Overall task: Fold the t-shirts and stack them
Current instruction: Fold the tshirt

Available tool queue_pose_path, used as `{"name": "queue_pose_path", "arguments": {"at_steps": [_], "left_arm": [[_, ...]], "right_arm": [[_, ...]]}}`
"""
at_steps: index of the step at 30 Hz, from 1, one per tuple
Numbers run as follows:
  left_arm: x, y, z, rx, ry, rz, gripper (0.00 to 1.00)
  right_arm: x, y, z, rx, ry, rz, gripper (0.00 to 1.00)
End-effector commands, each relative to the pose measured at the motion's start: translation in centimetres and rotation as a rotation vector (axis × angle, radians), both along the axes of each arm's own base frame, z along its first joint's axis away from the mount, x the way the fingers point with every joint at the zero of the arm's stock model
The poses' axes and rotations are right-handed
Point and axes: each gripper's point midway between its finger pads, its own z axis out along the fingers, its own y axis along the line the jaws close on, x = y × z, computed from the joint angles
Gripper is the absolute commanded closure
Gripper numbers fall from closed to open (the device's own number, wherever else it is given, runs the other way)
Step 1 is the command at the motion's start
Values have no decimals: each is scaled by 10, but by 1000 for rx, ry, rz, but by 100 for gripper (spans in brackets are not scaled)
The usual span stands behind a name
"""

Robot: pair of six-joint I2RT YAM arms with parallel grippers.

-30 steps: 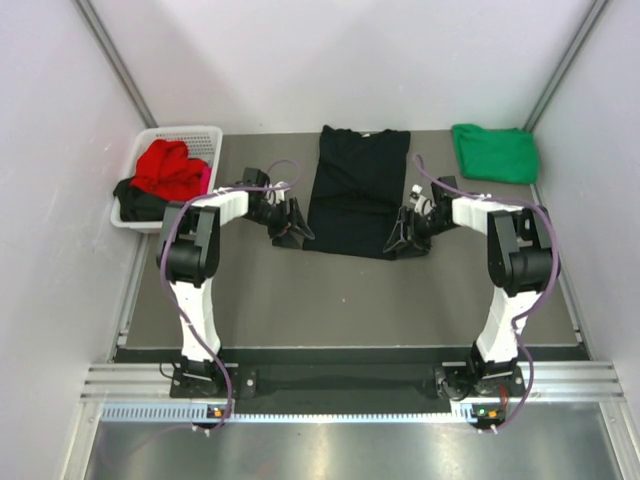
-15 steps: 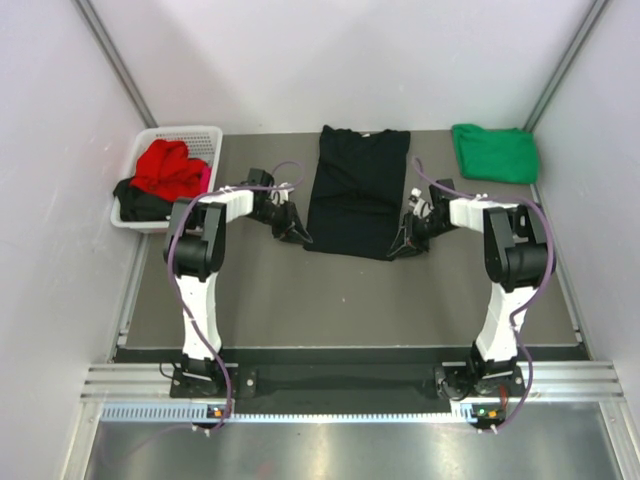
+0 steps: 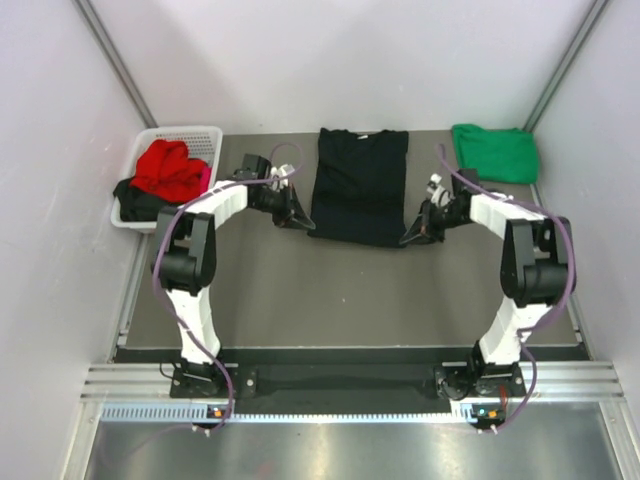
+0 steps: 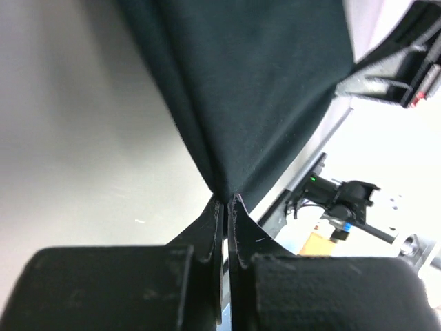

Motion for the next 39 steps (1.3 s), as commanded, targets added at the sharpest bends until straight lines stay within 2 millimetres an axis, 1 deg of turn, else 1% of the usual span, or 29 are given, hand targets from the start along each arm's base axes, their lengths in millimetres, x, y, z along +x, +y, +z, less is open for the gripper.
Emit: {"name": "queue_pose_path", "arguments": {"at_steps": [1, 3, 5, 6, 11, 12, 15, 17, 18, 20, 21, 22, 23, 24, 25, 26, 27, 28, 29, 30, 31, 32, 33, 34, 35, 36, 37, 38, 39], "left_arm": [[-7, 1, 55, -44, -130, -25, 100], [-11, 2, 64, -42, -159, -30, 100], [-15, 3, 68, -39, -167, -30, 100], [-17, 2, 75, -42, -187, -36, 100], [-29, 4, 84, -25, -224, -51, 100], [-33, 4, 90, -27, -241, -52, 100], [-45, 8, 86, -16, -242, -49, 100], [-52, 9, 90, -19, -252, -42, 100], [-54, 10, 89, -16, -253, -38, 100], [-51, 12, 92, -9, -273, -28, 100], [-43, 12, 100, -10, -308, -25, 100], [-36, 12, 103, -6, -326, -21, 100], [-27, 12, 100, -4, -326, -18, 100], [-12, 12, 112, -2, -381, -16, 100], [-3, 12, 114, 3, -399, -13, 100], [11, 13, 106, 12, -395, -10, 100], [25, 13, 118, 10, -441, -9, 100], [35, 15, 119, 16, -456, -2, 100], [47, 18, 108, 29, -447, 7, 100], [59, 19, 114, 34, -481, 10, 100], [66, 20, 111, 41, -488, 14, 100], [80, 24, 105, 53, -496, 26, 100], [87, 25, 100, 59, -502, 28, 100], [96, 27, 97, 63, -511, 35, 100], [113, 27, 91, 73, -531, 44, 100], [123, 27, 89, 82, -551, 42, 100], [133, 26, 86, 87, -566, 41, 100], [144, 23, 71, 96, -560, 38, 100], [163, 23, 87, 114, -644, 40, 100]], "right_arm": [[5, -17, 50, 25, -115, -15, 100], [-4, -18, 59, 45, -118, -15, 100], [-8, -17, 66, 54, -128, -16, 100], [-8, -16, 69, 61, -133, -16, 100], [-9, -14, 91, 76, -178, -8, 100], [-10, -14, 93, 79, -184, -3, 100], [-14, -13, 102, 86, -202, 10, 100], [-14, -13, 108, 92, -222, 9, 100], [-9, -12, 115, 95, -249, 6, 100], [-2, -12, 120, 99, -274, -1, 100], [7, -22, 124, 100, -284, -40, 100], [19, -23, 131, 101, -321, -44, 100], [26, -24, 134, 99, -336, -52, 100], [39, -26, 140, 99, -367, -62, 100], [48, -26, 144, 100, -386, -67, 100], [55, -27, 146, 94, -402, -71, 100], [65, -27, 142, 93, -399, -76, 100], [81, -28, 154, 90, -455, -76, 100], [92, -30, 156, 83, -472, -82, 100], [111, -31, 159, 81, -504, -83, 100], [121, -31, 160, 78, -521, -85, 100], [131, -31, 161, 78, -530, -93, 100], [153, -31, 160, 84, -557, -97, 100], [163, -30, 159, 92, -564, -100, 100], [174, -28, 158, 97, -573, -99, 100], [195, -25, 154, 95, -595, -97, 100], [205, -23, 153, 97, -611, -94, 100], [215, -22, 151, 94, -628, -87, 100], [233, -23, 149, 85, -654, -86, 100]]}}
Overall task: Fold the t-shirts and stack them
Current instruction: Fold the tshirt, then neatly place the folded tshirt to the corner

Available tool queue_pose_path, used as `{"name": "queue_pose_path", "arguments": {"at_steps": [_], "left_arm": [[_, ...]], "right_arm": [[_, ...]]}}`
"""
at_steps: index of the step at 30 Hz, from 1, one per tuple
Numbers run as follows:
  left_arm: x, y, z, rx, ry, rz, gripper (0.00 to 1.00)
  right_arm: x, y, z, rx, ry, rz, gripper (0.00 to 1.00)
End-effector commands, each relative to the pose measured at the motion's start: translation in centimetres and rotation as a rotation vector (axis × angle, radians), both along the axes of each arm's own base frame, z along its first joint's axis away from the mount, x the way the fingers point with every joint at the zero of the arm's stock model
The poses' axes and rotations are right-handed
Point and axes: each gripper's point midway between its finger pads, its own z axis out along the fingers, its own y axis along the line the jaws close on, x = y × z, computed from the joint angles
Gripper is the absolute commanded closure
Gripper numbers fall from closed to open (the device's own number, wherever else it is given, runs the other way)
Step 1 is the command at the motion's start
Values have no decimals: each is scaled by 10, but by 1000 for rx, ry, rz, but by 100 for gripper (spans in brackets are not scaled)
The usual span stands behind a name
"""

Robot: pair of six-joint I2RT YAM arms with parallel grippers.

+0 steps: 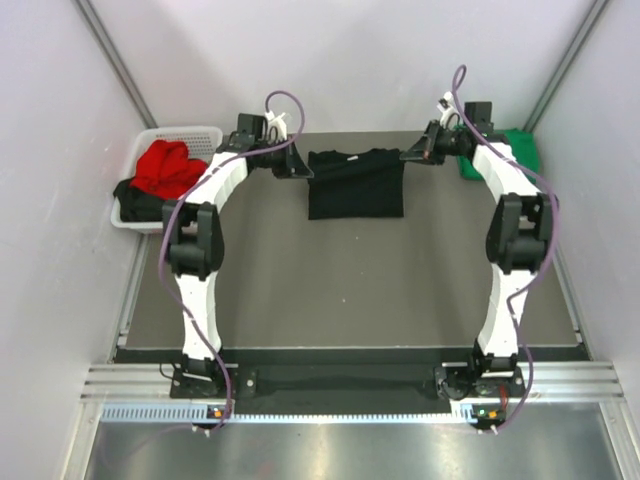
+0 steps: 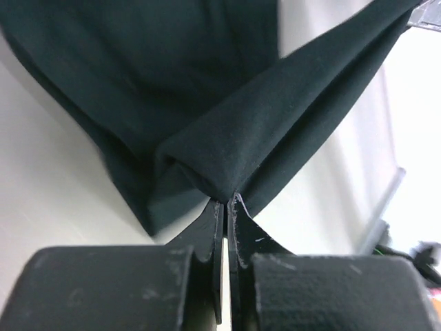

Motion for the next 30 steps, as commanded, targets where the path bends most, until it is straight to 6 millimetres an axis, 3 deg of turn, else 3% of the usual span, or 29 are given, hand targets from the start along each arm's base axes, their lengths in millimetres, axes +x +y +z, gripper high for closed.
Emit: {"name": "queue_pose_path", "arguments": {"at_steps": [1, 2, 6, 9, 10, 13, 14, 16, 17, 18, 19, 20, 21, 22, 23, 24, 26, 29, 30], "left_arm": [[61, 18, -9, 92, -163, 55, 100], [75, 17, 7, 97, -226, 63, 100], [117, 23, 11, 167, -366, 119, 100], [141, 25, 14, 205, -446, 149, 100], [153, 28, 11, 225, -481, 187, 90], [174, 34, 14, 290, -556, 260, 54], [178, 28, 15, 314, -588, 253, 42], [181, 24, 23, 359, -623, 288, 36], [180, 24, 29, 378, -640, 295, 32], [176, 21, 36, 386, -648, 290, 31], [169, 17, 57, 382, -673, 285, 31], [162, 19, 53, 403, -642, 291, 30], [154, 18, 55, 411, -631, 286, 30], [142, 15, 77, 402, -647, 280, 30], [127, 13, 57, 419, -586, 235, 30], [115, 12, 71, 402, -587, 220, 31], [94, 7, 55, 384, -513, 166, 31], [64, -3, 40, 315, -413, 64, 32], [59, -6, 35, 297, -390, 41, 33]], "right_arm": [[61, -16, 19, -47, -184, -69, 100], [64, 2, 18, -50, -199, -39, 100], [90, 13, 20, -46, -270, -39, 100], [98, 21, 18, -42, -292, -43, 100], [100, 22, 18, -43, -300, -45, 100], [115, 23, 12, -88, -342, -75, 84], [122, 21, 13, -120, -367, -97, 71], [129, 18, 34, -162, -444, -116, 50], [128, 16, 50, -184, -494, -106, 45], [123, 14, 54, -200, -493, -99, 41], [118, 12, 54, -217, -487, -92, 40], [109, 10, 49, -231, -473, -71, 39], [90, 10, 32, -235, -407, -44, 39], [80, 9, 22, -236, -376, -23, 38], [67, 6, 9, -251, -329, 2, 38], [58, 2, -13, -268, -269, 11, 38], [51, -4, -32, -287, -230, 36, 37], [56, -10, -61, -309, -181, 42, 37], [60, -11, -62, -310, -185, 37, 37]]}}
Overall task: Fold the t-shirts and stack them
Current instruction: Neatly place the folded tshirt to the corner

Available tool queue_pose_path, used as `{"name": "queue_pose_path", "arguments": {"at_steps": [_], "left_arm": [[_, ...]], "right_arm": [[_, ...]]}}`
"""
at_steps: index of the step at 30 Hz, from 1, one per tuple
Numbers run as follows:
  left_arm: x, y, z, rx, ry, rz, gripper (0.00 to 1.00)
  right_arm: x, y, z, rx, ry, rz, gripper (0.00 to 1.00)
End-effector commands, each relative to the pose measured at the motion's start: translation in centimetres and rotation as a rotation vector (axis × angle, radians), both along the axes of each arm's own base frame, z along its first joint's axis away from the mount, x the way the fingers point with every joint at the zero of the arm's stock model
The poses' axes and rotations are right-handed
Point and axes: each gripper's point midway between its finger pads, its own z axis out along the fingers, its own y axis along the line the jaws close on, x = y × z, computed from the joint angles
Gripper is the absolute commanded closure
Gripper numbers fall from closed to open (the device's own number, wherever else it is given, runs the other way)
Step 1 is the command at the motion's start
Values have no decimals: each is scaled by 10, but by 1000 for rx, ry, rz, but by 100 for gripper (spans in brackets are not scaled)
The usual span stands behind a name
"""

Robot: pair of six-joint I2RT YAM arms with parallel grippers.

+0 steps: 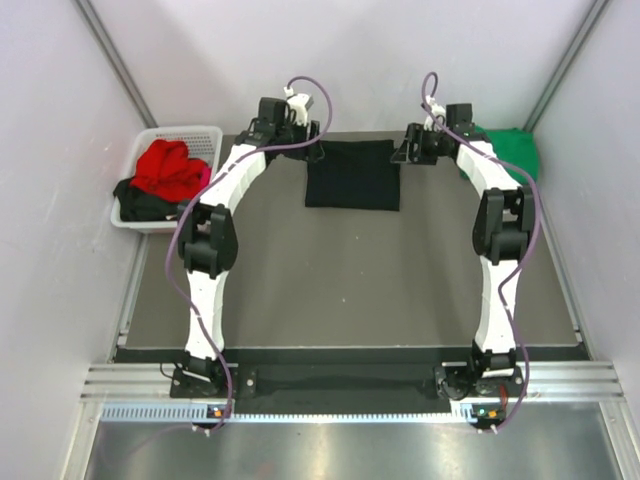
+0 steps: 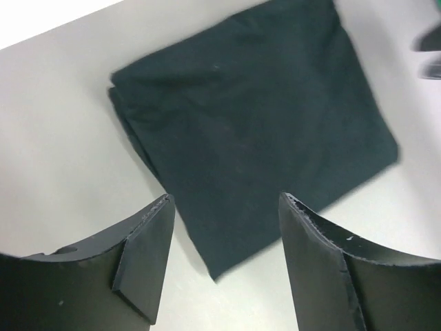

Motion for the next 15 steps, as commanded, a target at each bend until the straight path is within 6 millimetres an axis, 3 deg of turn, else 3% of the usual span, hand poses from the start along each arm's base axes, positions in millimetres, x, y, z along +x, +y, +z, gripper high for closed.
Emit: {"name": "queue_pose_path", "arguments": {"at_steps": [1, 5, 11, 15], "left_arm": [[-29, 3, 16, -60, 61, -58, 34], [-41, 4, -3, -62, 121, -58, 34], [-50, 8, -11, -42, 144, -51, 34], [-53, 13, -21, -14, 162, -33, 34]], "right_arm": [[8, -9, -6, -24, -25, 23, 37], [16, -6, -23, 7, 1, 25, 36], [19, 7, -62, 47, 72, 25, 34], [23, 21, -74, 119, 103, 32, 32]]}}
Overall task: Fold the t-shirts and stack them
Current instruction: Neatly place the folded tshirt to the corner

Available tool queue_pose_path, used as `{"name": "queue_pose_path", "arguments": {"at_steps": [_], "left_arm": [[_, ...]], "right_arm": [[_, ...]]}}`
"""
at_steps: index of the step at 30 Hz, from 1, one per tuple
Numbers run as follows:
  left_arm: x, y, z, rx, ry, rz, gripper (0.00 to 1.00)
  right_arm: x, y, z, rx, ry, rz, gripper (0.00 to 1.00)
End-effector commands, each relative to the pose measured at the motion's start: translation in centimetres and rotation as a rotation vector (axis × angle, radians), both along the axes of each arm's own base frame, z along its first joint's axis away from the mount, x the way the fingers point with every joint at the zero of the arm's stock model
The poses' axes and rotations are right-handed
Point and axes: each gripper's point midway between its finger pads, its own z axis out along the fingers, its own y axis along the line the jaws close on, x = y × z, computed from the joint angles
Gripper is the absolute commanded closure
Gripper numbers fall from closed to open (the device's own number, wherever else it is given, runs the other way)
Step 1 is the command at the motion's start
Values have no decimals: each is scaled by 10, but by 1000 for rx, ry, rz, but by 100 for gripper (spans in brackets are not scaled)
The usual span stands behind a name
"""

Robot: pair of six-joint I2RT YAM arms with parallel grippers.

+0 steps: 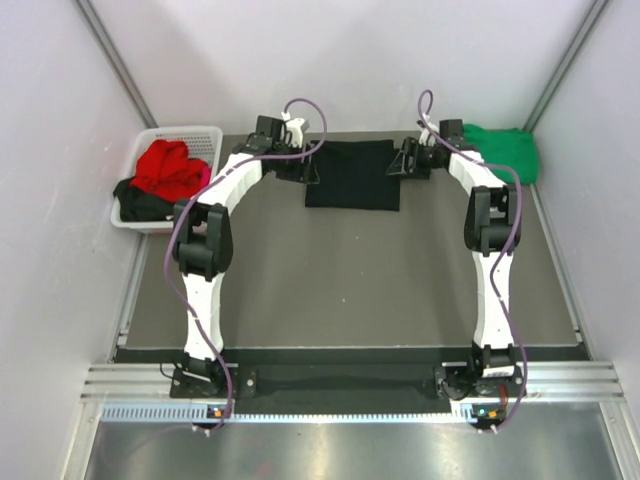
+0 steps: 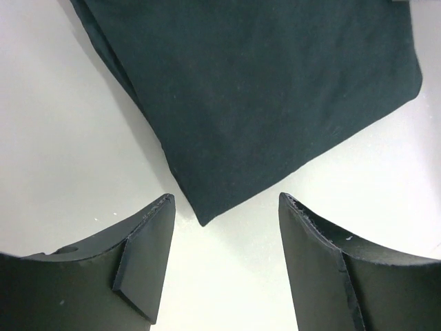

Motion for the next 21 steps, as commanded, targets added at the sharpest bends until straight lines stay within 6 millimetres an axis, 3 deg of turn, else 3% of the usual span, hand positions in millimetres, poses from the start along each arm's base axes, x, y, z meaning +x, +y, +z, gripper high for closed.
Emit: {"name": "queue_pose_path", "arguments": {"at_steps": [1, 6, 9, 12, 13, 16, 17, 21], "left_arm": [[-5, 4, 24, 3, -44, 2, 34], [-6, 9, 21, 37, -44, 16, 34], [-4, 11, 28, 52, -69, 20, 34], [-3, 13, 35, 65, -88, 24, 33], [-3, 15, 35, 74, -89, 29, 33], [-5, 18, 35, 82, -87, 30, 33], [-5, 20, 33, 83, -83, 33, 33], [-5, 24, 28, 105, -92, 0, 34]], "right_arm": [[10, 20, 4, 90, -15, 20, 32], [-3, 50, -16, 129, 50, 68, 36], [-12, 63, -22, 146, 78, 91, 45], [-14, 65, -17, 143, 72, 97, 91], [-11, 60, -17, 105, 52, 82, 100], [-1, 41, 9, 7, -39, 75, 100], [7, 35, 35, -32, -108, 62, 100], [16, 4, 93, -169, -275, 53, 100]]}}
